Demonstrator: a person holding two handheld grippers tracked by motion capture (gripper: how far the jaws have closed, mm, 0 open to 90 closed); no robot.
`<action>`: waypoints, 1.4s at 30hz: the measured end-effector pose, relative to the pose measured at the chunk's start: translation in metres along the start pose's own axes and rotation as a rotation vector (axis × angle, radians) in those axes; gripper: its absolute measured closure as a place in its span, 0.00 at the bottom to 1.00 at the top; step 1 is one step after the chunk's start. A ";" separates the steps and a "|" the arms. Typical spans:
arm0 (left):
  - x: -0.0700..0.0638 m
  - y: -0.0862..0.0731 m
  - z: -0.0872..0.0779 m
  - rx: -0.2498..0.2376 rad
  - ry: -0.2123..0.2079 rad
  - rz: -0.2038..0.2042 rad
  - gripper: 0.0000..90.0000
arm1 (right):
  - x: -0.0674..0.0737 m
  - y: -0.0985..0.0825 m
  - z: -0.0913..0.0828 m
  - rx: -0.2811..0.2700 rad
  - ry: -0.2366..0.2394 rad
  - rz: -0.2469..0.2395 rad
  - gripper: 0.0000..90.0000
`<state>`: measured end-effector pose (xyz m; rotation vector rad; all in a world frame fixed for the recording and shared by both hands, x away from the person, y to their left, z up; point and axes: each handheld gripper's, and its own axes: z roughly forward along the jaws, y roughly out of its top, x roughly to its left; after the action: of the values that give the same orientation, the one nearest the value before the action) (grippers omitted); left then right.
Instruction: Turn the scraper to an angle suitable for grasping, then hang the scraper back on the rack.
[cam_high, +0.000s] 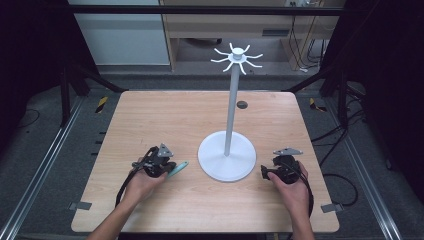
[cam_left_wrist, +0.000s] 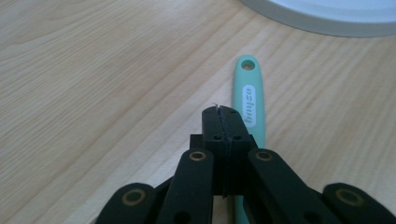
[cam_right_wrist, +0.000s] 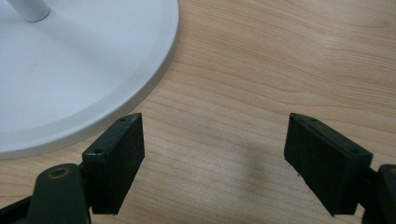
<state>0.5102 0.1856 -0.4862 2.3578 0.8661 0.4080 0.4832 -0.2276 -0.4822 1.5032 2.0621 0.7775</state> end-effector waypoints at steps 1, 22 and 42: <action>-0.002 0.001 0.000 0.000 0.001 0.005 1.00 | 0.000 0.000 0.000 0.000 0.000 0.000 0.23; -0.007 0.022 -0.017 -0.027 -0.023 0.051 0.96 | -0.002 0.000 -0.001 -0.007 -0.002 0.007 0.21; -0.008 0.049 -0.024 0.090 -0.030 0.062 0.28 | -0.002 0.002 -0.001 -0.018 0.020 0.015 0.21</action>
<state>0.5167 0.1599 -0.4381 2.4724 0.8150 0.3650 0.4844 -0.2288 -0.4795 1.5087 2.0548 0.8182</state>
